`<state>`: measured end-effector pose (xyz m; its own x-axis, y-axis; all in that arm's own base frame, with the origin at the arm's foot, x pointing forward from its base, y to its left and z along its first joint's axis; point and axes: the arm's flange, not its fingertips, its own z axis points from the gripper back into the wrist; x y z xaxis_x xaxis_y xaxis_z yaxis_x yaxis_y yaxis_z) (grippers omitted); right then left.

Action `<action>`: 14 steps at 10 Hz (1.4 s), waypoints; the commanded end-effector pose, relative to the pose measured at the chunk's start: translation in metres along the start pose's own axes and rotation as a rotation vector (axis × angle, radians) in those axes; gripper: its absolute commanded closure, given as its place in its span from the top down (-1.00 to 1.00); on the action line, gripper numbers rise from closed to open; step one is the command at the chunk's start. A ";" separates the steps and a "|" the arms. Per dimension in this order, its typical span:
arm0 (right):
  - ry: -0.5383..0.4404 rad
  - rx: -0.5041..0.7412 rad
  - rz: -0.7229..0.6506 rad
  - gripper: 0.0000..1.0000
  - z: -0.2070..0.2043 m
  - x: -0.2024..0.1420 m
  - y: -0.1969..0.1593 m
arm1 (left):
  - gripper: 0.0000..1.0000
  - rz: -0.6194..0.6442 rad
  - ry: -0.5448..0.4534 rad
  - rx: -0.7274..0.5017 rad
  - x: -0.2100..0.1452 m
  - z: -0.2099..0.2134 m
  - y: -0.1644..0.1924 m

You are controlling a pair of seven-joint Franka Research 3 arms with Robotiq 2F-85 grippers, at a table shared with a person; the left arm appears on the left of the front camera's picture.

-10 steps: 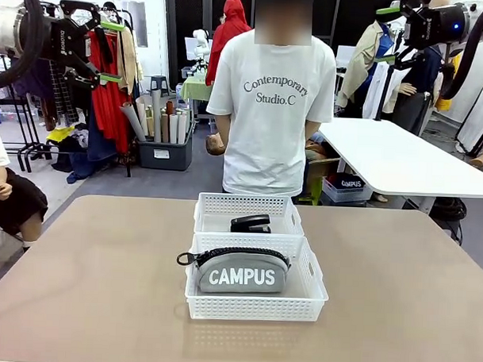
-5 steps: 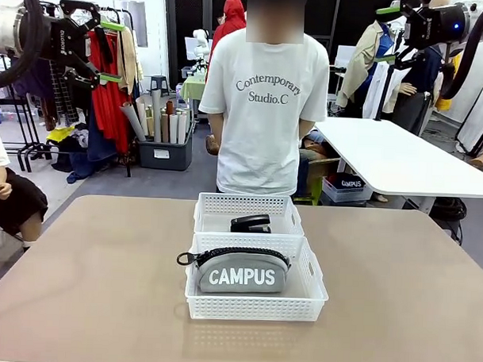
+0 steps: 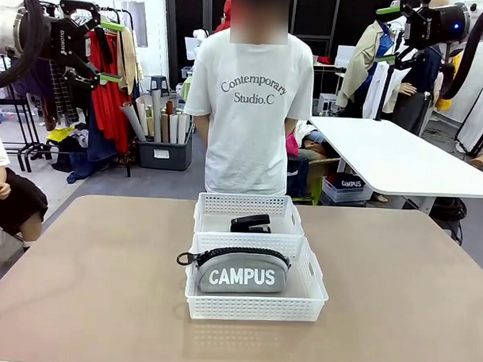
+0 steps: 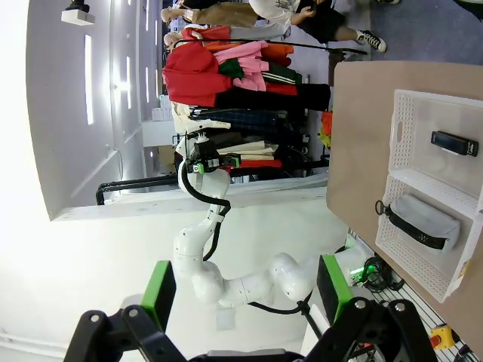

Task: Distribute items into two baskets.
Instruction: Place the picked Stapler into the Organizing basket as instructed by the person.

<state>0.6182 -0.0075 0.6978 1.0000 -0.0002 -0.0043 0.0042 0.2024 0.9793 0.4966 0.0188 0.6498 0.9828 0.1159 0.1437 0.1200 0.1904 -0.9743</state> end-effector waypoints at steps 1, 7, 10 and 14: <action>-0.004 0.002 -0.002 1.00 0.000 -0.004 0.002 | 1.00 0.000 0.001 0.000 -0.002 0.000 -0.001; -0.004 0.002 -0.002 1.00 0.000 -0.004 0.002 | 1.00 0.000 0.001 0.000 -0.002 0.000 -0.001; -0.004 0.002 -0.002 1.00 0.000 -0.004 0.002 | 1.00 0.000 0.001 0.000 -0.002 0.000 -0.001; -0.004 0.002 -0.002 1.00 0.000 -0.004 0.002 | 1.00 0.000 0.001 0.000 -0.002 0.000 -0.001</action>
<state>0.6182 -0.0075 0.6978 1.0000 -0.0002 -0.0043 0.0042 0.2024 0.9793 0.4966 0.0188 0.6498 0.9828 0.1159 0.1437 0.1200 0.1904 -0.9743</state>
